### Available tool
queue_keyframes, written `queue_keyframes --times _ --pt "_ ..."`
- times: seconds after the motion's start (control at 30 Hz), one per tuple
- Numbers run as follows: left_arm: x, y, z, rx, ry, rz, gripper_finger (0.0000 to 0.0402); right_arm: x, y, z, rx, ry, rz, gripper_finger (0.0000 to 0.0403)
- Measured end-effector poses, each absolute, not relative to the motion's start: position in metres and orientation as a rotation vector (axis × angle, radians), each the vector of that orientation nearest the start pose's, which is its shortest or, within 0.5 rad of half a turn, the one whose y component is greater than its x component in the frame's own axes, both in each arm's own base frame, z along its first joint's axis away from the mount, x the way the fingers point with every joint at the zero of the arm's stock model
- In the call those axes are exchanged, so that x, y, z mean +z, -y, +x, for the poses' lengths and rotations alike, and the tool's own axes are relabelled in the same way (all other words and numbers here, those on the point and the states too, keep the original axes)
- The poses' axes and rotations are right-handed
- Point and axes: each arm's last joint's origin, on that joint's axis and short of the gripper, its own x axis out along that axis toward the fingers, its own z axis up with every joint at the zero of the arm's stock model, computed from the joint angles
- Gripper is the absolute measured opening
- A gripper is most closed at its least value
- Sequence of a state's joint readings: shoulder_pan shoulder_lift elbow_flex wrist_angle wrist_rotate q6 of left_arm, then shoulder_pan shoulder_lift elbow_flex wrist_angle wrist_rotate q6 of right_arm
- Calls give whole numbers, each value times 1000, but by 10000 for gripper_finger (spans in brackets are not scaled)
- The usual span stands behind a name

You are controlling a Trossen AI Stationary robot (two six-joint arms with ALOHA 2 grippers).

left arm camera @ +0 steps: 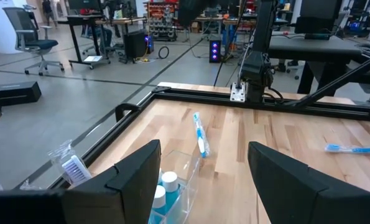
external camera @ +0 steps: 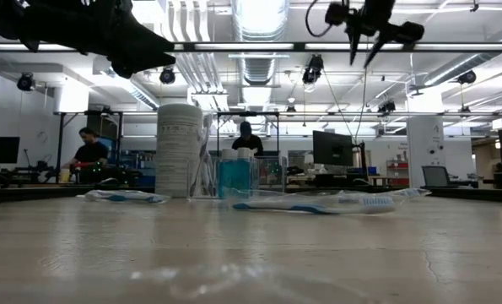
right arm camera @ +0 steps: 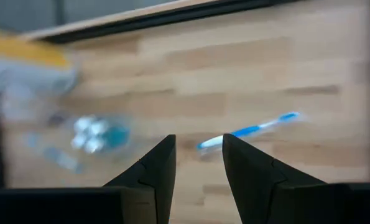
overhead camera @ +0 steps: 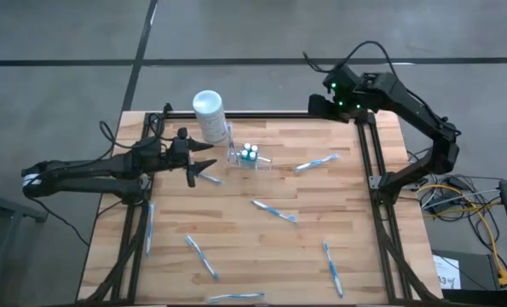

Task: Pick & Place toothbrushing station
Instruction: Put the blue toothbrush into the right of the transparent organizer

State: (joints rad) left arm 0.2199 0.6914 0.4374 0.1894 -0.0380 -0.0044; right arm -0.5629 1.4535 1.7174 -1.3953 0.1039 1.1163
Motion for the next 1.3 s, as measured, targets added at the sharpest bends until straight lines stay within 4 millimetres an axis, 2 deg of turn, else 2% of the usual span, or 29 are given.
queue_keyframes --times 0.17,0.4,0.63,0.93,1.3 --pt "261 -37 161 258 -70 -15 247 371 139 213 -1415 -638 1332 127" --pt "261 -37 161 262 -58 -119 247 328 138 213 -1558 -702 1534 127" --pt "261 -37 161 264 -54 -195 247 306 135 210 -1690 -676 1657 127" --pt "257 -37 161 268 -93 -202 247 272 142 211 -1754 -589 1768 127" --pt "253 -37 160 272 -138 -205 247 220 150 191 -1832 -617 1852 128"
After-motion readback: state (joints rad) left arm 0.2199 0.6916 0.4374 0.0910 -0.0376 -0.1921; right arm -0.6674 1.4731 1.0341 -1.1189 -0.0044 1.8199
